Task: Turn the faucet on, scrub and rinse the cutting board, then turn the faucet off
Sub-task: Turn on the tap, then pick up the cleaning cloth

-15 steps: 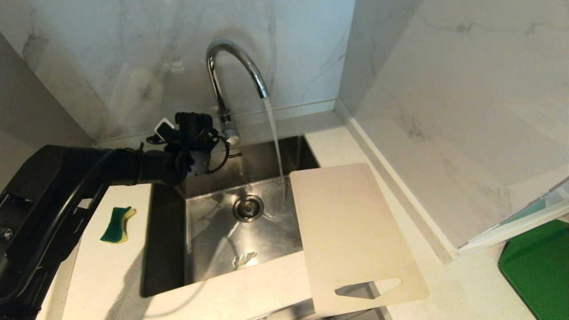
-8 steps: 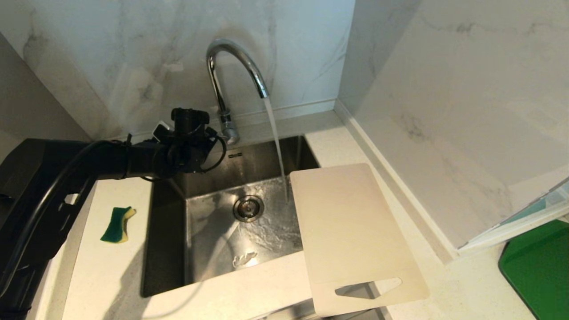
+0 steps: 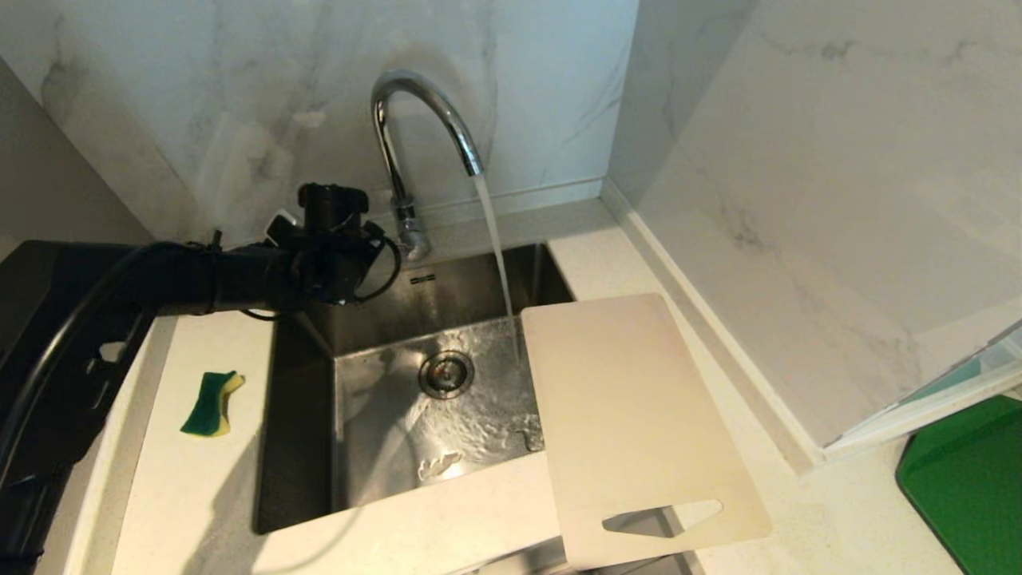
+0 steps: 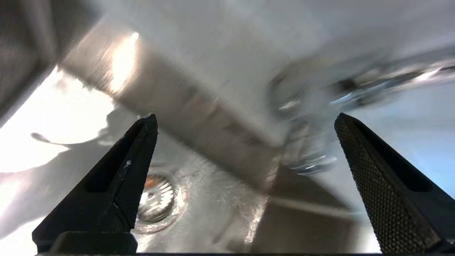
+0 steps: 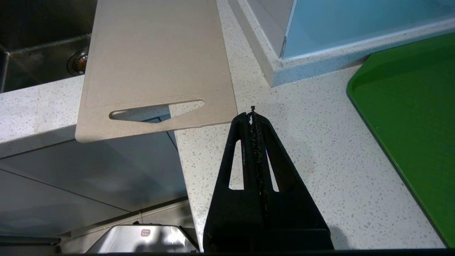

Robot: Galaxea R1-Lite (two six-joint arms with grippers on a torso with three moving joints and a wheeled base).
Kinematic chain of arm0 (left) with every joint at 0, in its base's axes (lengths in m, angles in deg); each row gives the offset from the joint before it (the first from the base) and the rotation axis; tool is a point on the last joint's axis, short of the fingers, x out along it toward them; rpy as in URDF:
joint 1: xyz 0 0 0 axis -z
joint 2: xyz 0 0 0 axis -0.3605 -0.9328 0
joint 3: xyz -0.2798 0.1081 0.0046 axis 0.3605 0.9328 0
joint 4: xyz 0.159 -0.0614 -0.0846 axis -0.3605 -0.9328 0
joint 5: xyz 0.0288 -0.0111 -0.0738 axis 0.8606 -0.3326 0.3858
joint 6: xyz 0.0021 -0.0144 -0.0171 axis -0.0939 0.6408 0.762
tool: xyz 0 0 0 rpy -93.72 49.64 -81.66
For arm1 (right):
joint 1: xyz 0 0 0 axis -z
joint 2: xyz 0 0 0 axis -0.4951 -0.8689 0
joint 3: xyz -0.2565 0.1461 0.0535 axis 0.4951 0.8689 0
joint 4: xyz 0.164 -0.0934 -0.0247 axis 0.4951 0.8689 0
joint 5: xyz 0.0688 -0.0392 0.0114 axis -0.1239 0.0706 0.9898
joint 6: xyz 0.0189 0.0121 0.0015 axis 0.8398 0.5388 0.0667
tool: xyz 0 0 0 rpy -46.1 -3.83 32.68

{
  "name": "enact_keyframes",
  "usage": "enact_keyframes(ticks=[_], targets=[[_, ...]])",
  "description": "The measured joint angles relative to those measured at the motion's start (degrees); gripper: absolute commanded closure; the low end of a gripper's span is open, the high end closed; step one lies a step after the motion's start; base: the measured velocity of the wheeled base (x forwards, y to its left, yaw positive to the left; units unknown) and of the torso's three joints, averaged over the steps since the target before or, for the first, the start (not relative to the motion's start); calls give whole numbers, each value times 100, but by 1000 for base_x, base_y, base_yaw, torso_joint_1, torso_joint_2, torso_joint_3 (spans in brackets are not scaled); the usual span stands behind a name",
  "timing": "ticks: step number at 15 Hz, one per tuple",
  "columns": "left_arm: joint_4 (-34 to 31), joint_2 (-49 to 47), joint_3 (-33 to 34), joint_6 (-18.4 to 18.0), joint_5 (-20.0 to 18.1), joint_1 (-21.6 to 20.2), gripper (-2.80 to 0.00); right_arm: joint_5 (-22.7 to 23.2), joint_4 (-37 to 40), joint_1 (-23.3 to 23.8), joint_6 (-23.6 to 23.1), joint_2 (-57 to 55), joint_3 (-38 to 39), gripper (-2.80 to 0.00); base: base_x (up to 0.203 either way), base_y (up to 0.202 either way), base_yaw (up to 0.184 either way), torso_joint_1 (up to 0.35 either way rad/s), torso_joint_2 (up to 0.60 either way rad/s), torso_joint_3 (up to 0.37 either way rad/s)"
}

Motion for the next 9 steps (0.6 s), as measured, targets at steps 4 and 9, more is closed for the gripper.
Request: enact_keyframes(ticks=[4,9], targets=[[-21,702,24,-374,-13,136,-280,0,3,0,-2,0,2,0,0,0,0,0,0,0],[-368,1692,159,-1234,-25,200,-280,3,1,0,3,0,2,0,0,0,0,0,0,0]])
